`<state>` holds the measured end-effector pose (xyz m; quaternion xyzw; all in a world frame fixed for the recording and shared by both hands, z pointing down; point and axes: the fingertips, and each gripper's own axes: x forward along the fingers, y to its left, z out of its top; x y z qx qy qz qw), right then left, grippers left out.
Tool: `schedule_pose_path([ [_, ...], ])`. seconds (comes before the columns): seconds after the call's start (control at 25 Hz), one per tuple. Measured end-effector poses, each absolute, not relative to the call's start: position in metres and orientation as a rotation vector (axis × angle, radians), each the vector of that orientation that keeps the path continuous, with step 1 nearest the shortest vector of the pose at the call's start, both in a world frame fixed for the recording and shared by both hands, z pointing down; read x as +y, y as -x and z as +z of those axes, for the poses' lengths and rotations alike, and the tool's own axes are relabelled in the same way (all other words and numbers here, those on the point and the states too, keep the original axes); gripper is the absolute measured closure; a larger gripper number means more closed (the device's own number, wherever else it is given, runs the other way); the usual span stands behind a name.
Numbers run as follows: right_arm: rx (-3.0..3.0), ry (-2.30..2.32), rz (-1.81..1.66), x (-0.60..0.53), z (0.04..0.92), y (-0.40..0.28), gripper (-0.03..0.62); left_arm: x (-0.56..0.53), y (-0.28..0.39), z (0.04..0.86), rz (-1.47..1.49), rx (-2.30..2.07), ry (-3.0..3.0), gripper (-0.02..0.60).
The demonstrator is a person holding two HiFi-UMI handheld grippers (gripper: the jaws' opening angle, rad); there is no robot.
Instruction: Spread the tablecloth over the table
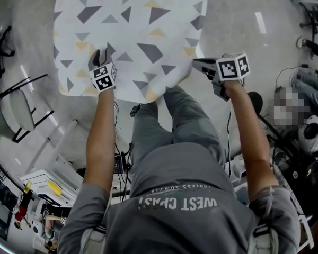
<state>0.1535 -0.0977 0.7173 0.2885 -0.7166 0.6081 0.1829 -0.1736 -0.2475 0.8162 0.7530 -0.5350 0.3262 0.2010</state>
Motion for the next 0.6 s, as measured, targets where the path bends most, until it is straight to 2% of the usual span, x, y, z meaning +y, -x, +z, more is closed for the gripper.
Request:
schedule_pose_path([
  [0.32,-1.664,-1.175,1.808,-0.074,0.826,-0.207,0.583,-0.261,0.165,0.826,0.91,-1.513,-2.112,0.459],
  [0.56,-1.559,-1.549,1.726,-0.106,0.847,-0.238,0.585,-0.241,0.172,0.818,0.852,-1.463,-2.07,0.463],
  [0.6,-1.57,-1.541,1.702,-0.114,0.846,-0.236,0.585,-0.239,0.174,0.817,0.828,-1.425,-2.06,0.445],
])
